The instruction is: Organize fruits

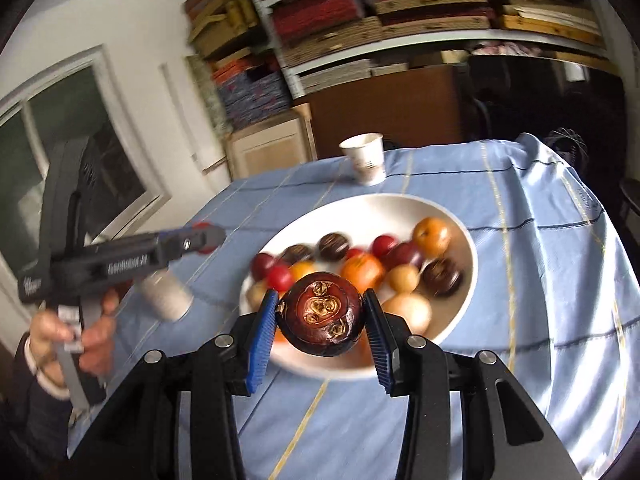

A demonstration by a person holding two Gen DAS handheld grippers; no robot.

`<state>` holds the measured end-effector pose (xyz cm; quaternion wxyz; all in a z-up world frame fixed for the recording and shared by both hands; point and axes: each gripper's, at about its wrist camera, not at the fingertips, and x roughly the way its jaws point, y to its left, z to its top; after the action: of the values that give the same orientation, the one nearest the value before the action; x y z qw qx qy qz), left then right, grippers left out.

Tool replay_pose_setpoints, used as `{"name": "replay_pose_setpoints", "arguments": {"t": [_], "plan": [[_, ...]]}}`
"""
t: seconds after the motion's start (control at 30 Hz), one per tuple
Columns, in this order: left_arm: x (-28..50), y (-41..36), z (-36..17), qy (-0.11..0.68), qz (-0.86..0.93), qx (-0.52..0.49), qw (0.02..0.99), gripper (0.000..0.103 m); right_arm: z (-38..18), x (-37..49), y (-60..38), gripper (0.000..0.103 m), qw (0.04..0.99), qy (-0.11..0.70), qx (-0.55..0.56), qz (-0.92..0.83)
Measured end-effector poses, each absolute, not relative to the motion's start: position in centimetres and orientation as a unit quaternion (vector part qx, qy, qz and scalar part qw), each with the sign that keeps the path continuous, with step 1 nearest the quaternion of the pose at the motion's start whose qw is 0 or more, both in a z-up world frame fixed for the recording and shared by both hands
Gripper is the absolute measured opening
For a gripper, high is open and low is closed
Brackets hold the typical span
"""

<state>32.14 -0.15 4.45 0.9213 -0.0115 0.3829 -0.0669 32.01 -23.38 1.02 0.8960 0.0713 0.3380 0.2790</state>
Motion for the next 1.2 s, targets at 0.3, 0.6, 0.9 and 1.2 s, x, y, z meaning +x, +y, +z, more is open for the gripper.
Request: {"name": "replay_pose_setpoints", "arguments": {"t": [0.3,0.6,0.9,1.2], "plan": [[37.8,-3.2,1.3,0.416,-0.047,0.033,0.907,0.031,-1.9,37.0,-22.0,0.044,0.892,0.367,0.057,0.257],[34.8,-2.8,2.4,0.384,0.007,0.054,0.922,0.092,0.0,34.1,-22.3,0.071,0.908,0.340,0.040,0.243],[22.4,-1.2,7.4,0.300,0.002,0.047,0.953,0.098,3.4,24.6,-22.8,0.098,0.925,0.312,-0.018,0.215],[9.8,-1.3,8.7,0.266,0.006,0.018,0.964,0.098,4.9,13.7,-23.6,0.099,0.934,0.295,-0.059,0.190]]}}
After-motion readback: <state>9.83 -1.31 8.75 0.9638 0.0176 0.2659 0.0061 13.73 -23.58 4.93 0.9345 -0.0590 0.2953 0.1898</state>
